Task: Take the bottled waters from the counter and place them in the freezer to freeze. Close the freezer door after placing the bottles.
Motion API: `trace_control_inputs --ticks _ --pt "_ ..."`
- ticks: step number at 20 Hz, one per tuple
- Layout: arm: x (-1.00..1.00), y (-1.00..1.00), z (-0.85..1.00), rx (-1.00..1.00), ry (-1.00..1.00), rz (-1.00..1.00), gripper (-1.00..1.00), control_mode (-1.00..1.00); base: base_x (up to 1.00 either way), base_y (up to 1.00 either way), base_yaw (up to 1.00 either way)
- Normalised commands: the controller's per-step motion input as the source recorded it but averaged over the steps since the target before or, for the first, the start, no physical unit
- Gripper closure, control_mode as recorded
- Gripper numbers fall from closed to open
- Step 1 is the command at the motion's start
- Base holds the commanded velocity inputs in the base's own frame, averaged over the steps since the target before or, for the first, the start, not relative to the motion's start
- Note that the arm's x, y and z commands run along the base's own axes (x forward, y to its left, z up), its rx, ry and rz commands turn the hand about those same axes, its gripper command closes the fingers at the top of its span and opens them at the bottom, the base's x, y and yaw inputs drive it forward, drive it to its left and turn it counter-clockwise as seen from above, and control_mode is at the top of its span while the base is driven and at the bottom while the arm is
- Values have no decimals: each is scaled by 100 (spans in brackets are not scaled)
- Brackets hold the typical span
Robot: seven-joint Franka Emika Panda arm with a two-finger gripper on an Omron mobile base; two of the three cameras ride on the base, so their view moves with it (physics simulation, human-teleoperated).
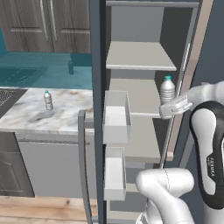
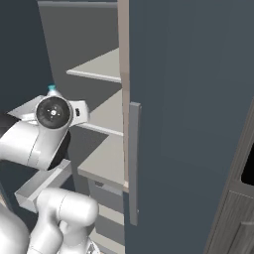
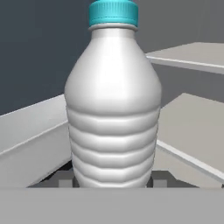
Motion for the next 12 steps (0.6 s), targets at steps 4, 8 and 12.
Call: trace_control_inputs --ticks 4,8,12 --pt "0 0 28 0 7 -34 100 -100 0 0 0" --pt "-1 0 1 0 0 -40 100 -100 0 0 0" --pt "0 0 0 -7 -1 -39 100 -100 0 0 0"
